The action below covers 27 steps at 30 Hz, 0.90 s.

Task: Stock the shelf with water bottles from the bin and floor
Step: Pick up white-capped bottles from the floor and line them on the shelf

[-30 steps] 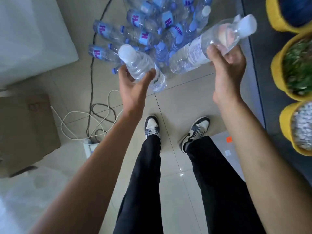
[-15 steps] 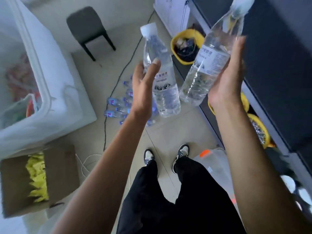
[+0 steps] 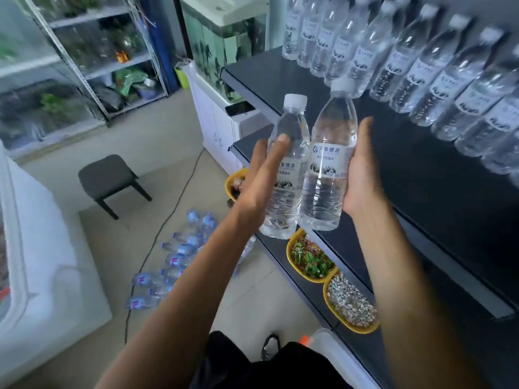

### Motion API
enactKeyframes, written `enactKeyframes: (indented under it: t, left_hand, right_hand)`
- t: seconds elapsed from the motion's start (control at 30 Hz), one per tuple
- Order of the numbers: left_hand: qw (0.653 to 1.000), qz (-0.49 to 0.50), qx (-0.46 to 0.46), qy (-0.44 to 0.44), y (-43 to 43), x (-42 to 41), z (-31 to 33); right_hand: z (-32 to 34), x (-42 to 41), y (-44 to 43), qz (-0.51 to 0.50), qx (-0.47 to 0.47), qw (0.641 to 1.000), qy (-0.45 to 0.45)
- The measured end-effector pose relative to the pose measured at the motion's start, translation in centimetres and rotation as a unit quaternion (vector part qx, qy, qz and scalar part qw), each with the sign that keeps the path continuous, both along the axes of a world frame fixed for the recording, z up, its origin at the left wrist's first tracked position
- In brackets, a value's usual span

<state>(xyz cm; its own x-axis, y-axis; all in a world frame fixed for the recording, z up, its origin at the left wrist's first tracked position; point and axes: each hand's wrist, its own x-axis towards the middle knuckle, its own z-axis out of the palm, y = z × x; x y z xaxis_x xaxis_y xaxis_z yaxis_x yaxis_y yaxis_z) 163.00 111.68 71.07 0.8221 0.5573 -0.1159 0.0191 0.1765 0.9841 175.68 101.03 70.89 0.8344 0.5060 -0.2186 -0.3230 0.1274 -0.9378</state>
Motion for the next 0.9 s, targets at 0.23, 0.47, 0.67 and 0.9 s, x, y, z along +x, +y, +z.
enactKeyframes:
  t: [0.23,0.47,0.67,0.9]
  left_hand:
    - [0.994,-0.111,0.016,0.002,-1.2,7.2,2.4]
    - [0.986,-0.165,-0.004,-0.011,0.5,16.0,3.1]
    - [0.967,-0.230,0.091,-0.059,3.2,24.1,1.5]
    - [0.944,-0.287,0.134,-0.095,4.1,29.6,-1.3]
  right_hand:
    - [3.5,4.4,-3.3,-0.061,-0.019,0.988,-0.140]
    - [5.0,9.9,-3.3,-0.191,-0.017,0.940,-0.284]
    - [3.7,15.0,-2.5,-0.229,-0.144,0.919,-0.288]
    - [-0.2,16.9,-2.3,-0.267,-0.143,0.918,-0.255]
